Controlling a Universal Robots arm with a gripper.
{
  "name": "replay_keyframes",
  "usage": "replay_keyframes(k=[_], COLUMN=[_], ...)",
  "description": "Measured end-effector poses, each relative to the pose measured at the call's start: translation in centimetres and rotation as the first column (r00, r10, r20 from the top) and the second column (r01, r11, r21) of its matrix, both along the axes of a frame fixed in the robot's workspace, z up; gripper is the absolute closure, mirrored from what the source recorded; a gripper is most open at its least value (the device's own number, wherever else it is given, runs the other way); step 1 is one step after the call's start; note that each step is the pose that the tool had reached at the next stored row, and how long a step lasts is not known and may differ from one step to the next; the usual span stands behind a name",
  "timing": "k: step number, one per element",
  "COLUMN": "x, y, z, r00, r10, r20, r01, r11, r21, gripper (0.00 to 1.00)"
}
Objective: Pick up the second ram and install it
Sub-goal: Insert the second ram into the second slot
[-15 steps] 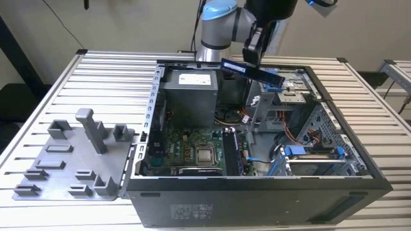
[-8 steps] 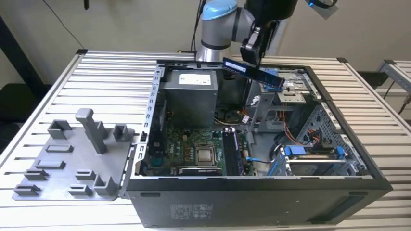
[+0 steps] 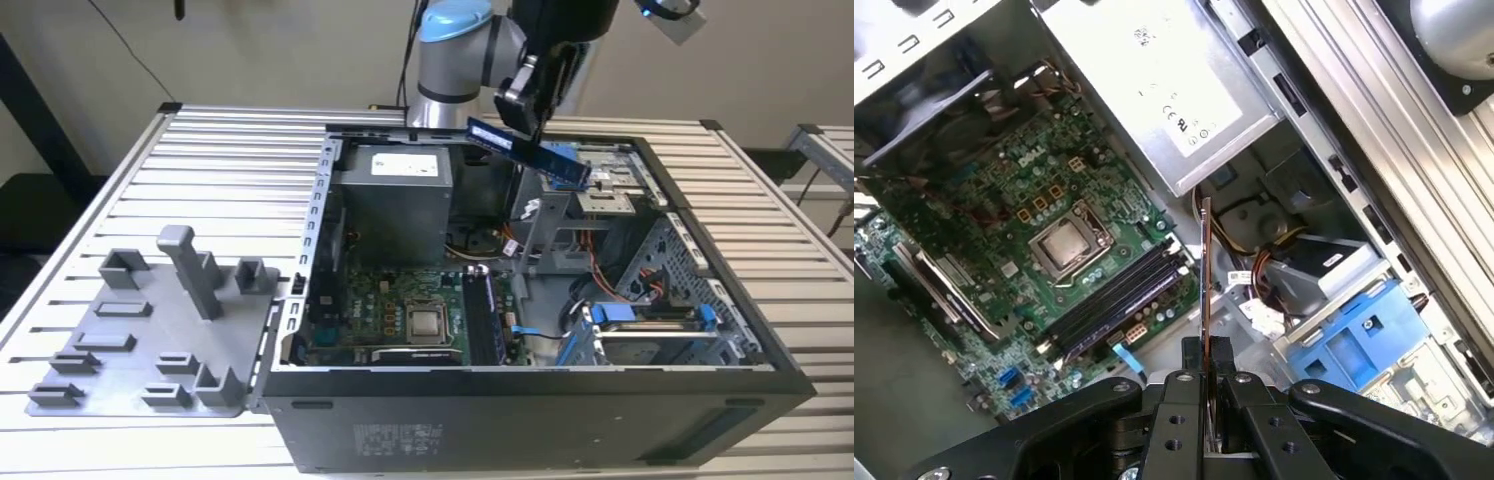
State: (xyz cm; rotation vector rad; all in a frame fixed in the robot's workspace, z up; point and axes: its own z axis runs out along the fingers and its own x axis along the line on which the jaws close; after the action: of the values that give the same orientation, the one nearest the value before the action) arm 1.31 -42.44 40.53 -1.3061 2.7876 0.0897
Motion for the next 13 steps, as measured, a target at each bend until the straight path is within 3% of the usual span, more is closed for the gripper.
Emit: replay_keyframes(k=[6, 13], x=[0.0, 0.0], y=[0.0, 0.0], z=[-0.04, -0.09], r00=[0.9971, 0.9854], r10=[-0.075, -0.17], r20=[0.0, 0.0], r01=[0.075, 0.17], r11=[0.9971, 0.9854], r21=[0.0, 0.0], gripper=[0.86, 0.86])
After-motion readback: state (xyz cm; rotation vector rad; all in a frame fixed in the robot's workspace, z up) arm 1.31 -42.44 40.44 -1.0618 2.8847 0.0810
